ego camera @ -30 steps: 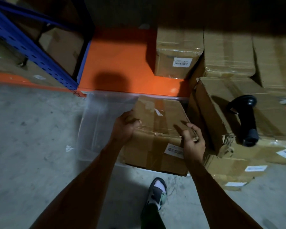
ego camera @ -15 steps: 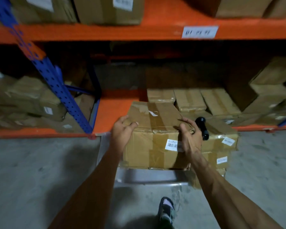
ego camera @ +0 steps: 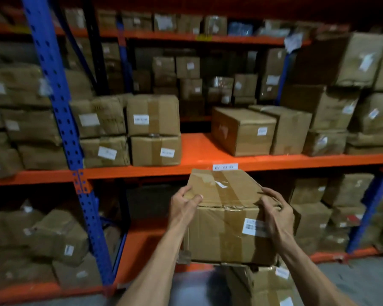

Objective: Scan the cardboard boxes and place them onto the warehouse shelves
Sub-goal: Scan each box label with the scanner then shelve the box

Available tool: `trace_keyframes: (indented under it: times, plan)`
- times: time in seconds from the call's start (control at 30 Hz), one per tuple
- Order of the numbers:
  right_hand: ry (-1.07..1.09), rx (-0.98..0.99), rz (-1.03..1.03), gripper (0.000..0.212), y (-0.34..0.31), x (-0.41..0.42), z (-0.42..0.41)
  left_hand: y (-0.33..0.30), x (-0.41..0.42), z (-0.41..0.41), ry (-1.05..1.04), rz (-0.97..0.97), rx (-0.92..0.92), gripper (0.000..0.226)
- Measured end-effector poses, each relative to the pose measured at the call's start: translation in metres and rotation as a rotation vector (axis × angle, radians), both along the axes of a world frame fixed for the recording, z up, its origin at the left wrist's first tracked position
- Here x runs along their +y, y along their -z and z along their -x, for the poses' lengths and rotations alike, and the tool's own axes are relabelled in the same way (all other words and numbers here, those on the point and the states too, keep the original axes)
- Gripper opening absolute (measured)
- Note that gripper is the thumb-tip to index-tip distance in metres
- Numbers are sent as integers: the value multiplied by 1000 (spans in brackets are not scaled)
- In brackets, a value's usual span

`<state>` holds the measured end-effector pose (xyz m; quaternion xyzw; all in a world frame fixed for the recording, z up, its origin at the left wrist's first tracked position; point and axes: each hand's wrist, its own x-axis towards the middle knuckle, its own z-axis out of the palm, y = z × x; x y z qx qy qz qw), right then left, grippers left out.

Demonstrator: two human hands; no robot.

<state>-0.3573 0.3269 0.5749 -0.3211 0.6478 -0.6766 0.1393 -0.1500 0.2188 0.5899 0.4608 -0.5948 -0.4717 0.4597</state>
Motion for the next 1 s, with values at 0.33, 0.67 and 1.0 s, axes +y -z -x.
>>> trace_keyframes:
  times: [0.33, 0.67, 1.0]
  plan:
    - [8, 94, 226, 40, -135, -16, 23, -139, -8, 18, 50, 213, 138, 59]
    - [-25, 161, 406, 50, -240, -136, 68, -253, -107, 55, -64, 448, 162, 49]
    - [-155, 229, 644, 51, -336, -264, 73, -349, -206, 45, -189, 686, 166, 67]
